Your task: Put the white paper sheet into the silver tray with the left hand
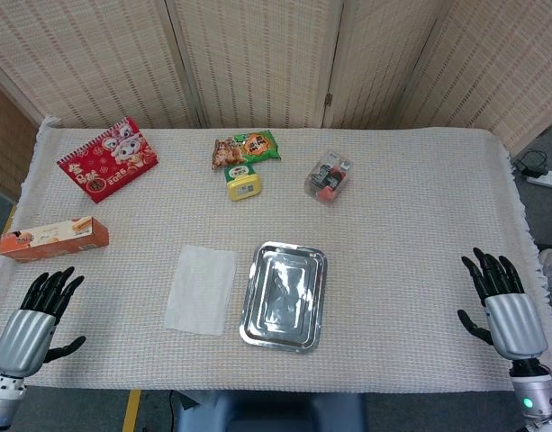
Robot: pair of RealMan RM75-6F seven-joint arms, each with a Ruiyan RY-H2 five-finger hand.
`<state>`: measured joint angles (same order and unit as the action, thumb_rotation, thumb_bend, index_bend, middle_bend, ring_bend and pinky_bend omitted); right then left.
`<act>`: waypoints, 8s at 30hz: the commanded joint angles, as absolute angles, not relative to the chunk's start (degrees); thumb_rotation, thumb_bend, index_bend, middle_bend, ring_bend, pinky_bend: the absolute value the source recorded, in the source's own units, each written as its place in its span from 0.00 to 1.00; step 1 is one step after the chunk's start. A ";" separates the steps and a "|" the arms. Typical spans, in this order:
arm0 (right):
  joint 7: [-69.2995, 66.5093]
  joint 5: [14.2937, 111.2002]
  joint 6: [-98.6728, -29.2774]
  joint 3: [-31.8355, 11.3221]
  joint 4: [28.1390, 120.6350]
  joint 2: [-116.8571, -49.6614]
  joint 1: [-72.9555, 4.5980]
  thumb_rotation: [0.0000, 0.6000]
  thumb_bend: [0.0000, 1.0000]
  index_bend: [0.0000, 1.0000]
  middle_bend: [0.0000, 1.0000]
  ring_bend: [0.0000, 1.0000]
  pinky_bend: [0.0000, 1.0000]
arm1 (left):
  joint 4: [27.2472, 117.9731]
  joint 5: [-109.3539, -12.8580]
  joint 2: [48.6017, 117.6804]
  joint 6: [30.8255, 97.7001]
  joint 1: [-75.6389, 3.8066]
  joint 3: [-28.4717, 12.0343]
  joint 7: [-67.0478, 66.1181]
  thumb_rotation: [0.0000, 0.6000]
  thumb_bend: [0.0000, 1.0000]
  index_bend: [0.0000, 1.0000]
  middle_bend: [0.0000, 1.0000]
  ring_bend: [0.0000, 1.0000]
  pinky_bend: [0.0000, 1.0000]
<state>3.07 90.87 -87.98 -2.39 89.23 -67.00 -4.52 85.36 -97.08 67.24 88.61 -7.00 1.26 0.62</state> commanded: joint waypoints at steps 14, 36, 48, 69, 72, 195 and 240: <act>0.69 93.58 -90.17 -1.26 89.97 -65.31 -3.37 1.00 0.33 0.00 0.00 0.00 0.00 | 83.84 -105.09 69.84 89.04 -8.61 4.72 1.56 1.00 0.17 0.09 0.25 0.08 0.25; -4.31 93.40 -94.10 -2.86 89.94 -63.95 -2.03 1.00 0.33 0.00 0.00 0.00 0.00 | 73.64 -107.01 84.16 82.01 -14.62 4.90 2.42 1.00 0.17 0.42 1.00 0.99 1.00; -5.00 92.74 -95.25 -4.03 88.75 -64.56 -1.82 1.00 0.33 0.00 0.00 0.00 0.00 | 65.38 -106.06 92.50 79.99 -17.51 4.67 3.18 1.00 0.31 0.41 1.00 1.00 1.00; -6.21 93.54 -94.68 -3.48 89.05 -63.97 -1.80 1.00 0.33 0.00 0.00 0.00 0.00 | 58.23 -101.49 97.71 76.74 -19.47 5.17 5.17 1.00 0.32 0.37 1.00 1.00 1.00; -6.09 93.53 -94.50 -3.46 89.03 -64.01 -1.86 1.00 0.33 0.00 0.00 0.00 0.00 | 57.58 -101.12 97.93 76.35 -19.76 5.28 5.09 1.00 0.32 0.38 1.00 1.00 1.00; -25.59 96.79 -99.72 -1.85 88.27 -57.24 0.68 1.00 0.33 0.00 0.00 0.00 0.00 | 56.69 -100.79 120.15 76.82 -30.95 0.68 -17.42 1.00 0.57 0.64 1.00 1.00 1.00; -26.62 98.00 -99.81 -0.81 88.53 -56.40 0.91 1.00 0.33 0.00 0.00 0.00 0.00 | 62.67 -95.89 120.54 70.44 -33.62 -1.81 -23.86 1.00 0.16 0.06 1.00 1.00 1.00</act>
